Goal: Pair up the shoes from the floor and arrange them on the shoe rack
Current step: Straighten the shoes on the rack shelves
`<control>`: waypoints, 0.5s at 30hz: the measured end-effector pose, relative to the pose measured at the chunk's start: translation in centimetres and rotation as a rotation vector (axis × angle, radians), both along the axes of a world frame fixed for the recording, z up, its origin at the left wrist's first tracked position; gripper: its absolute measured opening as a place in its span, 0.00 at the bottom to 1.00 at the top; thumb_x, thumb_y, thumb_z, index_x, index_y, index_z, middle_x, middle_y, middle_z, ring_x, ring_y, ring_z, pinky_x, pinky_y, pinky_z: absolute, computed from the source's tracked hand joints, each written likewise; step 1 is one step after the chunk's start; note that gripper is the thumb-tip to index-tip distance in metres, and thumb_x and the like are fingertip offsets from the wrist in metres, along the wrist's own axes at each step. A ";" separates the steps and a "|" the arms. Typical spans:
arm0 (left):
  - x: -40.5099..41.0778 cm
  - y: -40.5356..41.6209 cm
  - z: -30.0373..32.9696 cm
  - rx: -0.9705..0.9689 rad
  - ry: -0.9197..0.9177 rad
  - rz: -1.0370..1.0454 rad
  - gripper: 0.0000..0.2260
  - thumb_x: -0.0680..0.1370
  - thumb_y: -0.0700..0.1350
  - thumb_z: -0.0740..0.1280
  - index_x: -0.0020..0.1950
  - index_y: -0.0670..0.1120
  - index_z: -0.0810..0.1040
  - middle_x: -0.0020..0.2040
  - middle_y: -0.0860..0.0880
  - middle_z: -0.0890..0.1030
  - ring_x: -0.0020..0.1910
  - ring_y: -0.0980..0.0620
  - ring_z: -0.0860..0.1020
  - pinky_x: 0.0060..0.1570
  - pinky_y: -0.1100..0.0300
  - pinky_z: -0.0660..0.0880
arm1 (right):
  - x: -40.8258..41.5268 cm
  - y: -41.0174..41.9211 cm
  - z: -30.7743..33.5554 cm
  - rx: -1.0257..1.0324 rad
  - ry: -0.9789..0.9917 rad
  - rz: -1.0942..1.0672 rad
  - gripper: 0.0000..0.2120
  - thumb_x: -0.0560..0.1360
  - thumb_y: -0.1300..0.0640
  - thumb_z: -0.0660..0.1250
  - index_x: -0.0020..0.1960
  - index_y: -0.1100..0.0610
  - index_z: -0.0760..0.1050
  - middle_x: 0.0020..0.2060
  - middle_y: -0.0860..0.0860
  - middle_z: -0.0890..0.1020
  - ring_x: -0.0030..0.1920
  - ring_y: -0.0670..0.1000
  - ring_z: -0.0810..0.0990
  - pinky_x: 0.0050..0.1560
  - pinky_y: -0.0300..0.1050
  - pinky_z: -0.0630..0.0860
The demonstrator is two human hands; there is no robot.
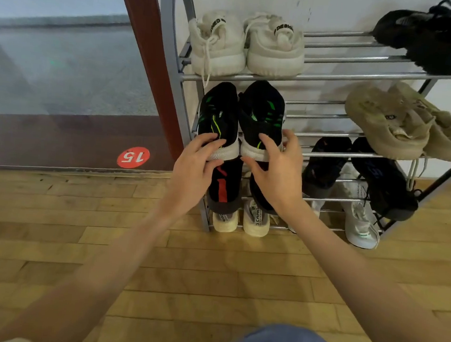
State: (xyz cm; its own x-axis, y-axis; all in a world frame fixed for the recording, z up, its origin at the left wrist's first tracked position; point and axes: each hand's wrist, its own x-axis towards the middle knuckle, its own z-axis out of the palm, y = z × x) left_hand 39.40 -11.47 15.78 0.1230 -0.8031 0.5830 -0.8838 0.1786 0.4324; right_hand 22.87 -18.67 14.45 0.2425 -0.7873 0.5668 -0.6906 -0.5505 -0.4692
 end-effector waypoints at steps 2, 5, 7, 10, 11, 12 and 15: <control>0.1 0.1 0.0 0.004 -0.015 -0.006 0.18 0.76 0.37 0.68 0.66 0.42 0.76 0.65 0.44 0.75 0.67 0.48 0.72 0.67 0.56 0.69 | -0.1 0.0 -0.2 -0.015 0.005 -0.003 0.24 0.73 0.47 0.71 0.65 0.58 0.74 0.67 0.67 0.68 0.65 0.67 0.70 0.63 0.61 0.71; 0.0 0.2 -0.1 0.001 -0.009 -0.012 0.18 0.76 0.36 0.67 0.66 0.41 0.76 0.66 0.44 0.75 0.67 0.48 0.72 0.68 0.56 0.69 | -0.2 0.2 -0.3 -0.015 -0.022 0.021 0.23 0.74 0.49 0.71 0.64 0.58 0.75 0.67 0.66 0.69 0.66 0.66 0.70 0.64 0.60 0.70; -0.1 0.3 -0.1 -0.001 0.000 -0.011 0.18 0.76 0.37 0.67 0.67 0.42 0.75 0.67 0.44 0.75 0.67 0.48 0.72 0.68 0.53 0.69 | -0.3 0.2 -0.3 -0.006 -0.024 0.037 0.24 0.74 0.48 0.70 0.65 0.58 0.75 0.68 0.66 0.68 0.67 0.65 0.69 0.65 0.59 0.69; -0.5 0.7 -0.1 -0.032 0.052 -0.014 0.24 0.77 0.39 0.67 0.72 0.43 0.68 0.71 0.46 0.71 0.71 0.50 0.68 0.70 0.51 0.67 | -1.4 0.1 0.1 -0.029 0.035 0.096 0.28 0.75 0.45 0.67 0.71 0.56 0.69 0.70 0.65 0.67 0.67 0.63 0.69 0.65 0.59 0.71; -0.7 1.1 -0.3 -0.074 0.083 0.002 0.27 0.76 0.40 0.68 0.74 0.43 0.65 0.72 0.46 0.69 0.73 0.50 0.66 0.72 0.53 0.65 | -2.0 0.0 0.1 -0.031 0.065 0.120 0.31 0.76 0.44 0.66 0.74 0.56 0.64 0.70 0.64 0.66 0.68 0.63 0.69 0.66 0.58 0.71; -0.8 1.5 -0.6 -0.137 0.114 0.037 0.29 0.76 0.41 0.69 0.75 0.42 0.63 0.72 0.45 0.68 0.72 0.50 0.66 0.72 0.54 0.64 | -2.8 0.0 0.1 -0.038 0.089 0.127 0.34 0.76 0.42 0.65 0.76 0.56 0.59 0.71 0.64 0.65 0.68 0.62 0.68 0.67 0.55 0.69; -1.1 3.2 -3.0 -0.302 0.169 0.135 0.25 0.74 0.42 0.71 0.68 0.38 0.67 0.63 0.40 0.71 0.62 0.44 0.73 0.61 0.50 0.73 | -5.3 0.7 -1.5 -0.142 0.021 0.077 0.32 0.78 0.48 0.65 0.75 0.62 0.58 0.69 0.65 0.65 0.67 0.59 0.68 0.66 0.49 0.67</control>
